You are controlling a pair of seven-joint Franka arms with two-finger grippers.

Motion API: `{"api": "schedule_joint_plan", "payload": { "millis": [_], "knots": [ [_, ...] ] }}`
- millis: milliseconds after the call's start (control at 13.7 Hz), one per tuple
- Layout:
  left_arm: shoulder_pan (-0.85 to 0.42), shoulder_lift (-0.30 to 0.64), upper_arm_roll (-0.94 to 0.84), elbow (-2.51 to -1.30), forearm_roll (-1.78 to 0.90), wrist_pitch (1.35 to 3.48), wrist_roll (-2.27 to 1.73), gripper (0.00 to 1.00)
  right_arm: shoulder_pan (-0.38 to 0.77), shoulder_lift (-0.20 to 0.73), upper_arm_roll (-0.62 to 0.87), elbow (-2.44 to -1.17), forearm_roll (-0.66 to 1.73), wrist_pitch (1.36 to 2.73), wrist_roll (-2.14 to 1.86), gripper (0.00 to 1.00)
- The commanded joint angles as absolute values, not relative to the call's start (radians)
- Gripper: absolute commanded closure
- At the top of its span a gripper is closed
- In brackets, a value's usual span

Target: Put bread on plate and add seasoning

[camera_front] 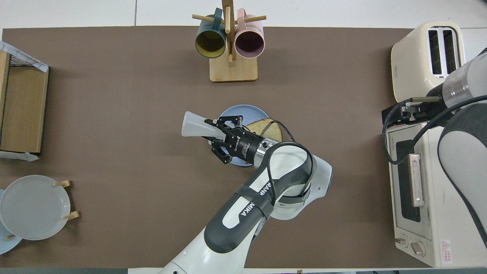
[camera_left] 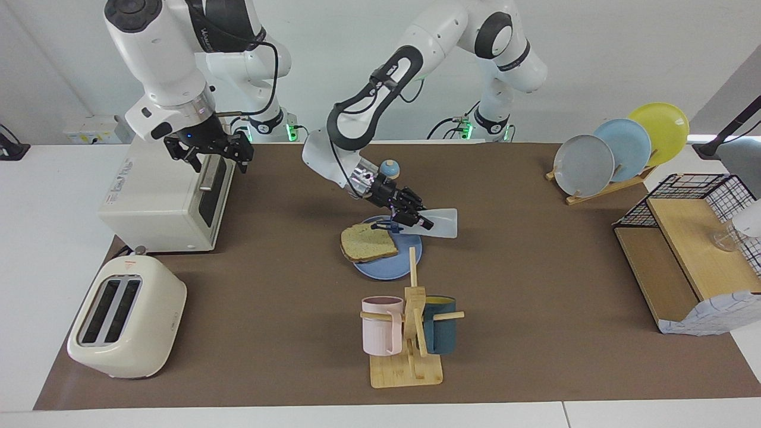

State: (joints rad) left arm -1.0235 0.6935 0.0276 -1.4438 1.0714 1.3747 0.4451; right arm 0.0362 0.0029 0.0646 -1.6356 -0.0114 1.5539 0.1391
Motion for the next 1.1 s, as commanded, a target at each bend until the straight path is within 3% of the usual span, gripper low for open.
{"api": "schedule_joint_plan", "payload": {
  "millis": [0, 439, 1025],
  "knots": [
    [-1.063, 0.773, 0.041, -1.385, 1.213, 1.290, 0.454, 1.00, -0.009, -0.023, 0.071, -1.654, 0.012, 1.558, 0.090, 0.00],
    [-1.066, 0.747, 0.045, -1.495, 1.374, 1.238, 0.457, 1.00, -0.048, -0.006, 0.071, -1.614, 0.011, 1.578, -0.040, 0.00],
    [-1.049, 0.741, 0.048, -1.525, 1.466, 1.252, 0.459, 1.00, -0.052, 0.009, 0.071, -1.582, -0.008, 1.542, -0.040, 0.00]
  ]
}}
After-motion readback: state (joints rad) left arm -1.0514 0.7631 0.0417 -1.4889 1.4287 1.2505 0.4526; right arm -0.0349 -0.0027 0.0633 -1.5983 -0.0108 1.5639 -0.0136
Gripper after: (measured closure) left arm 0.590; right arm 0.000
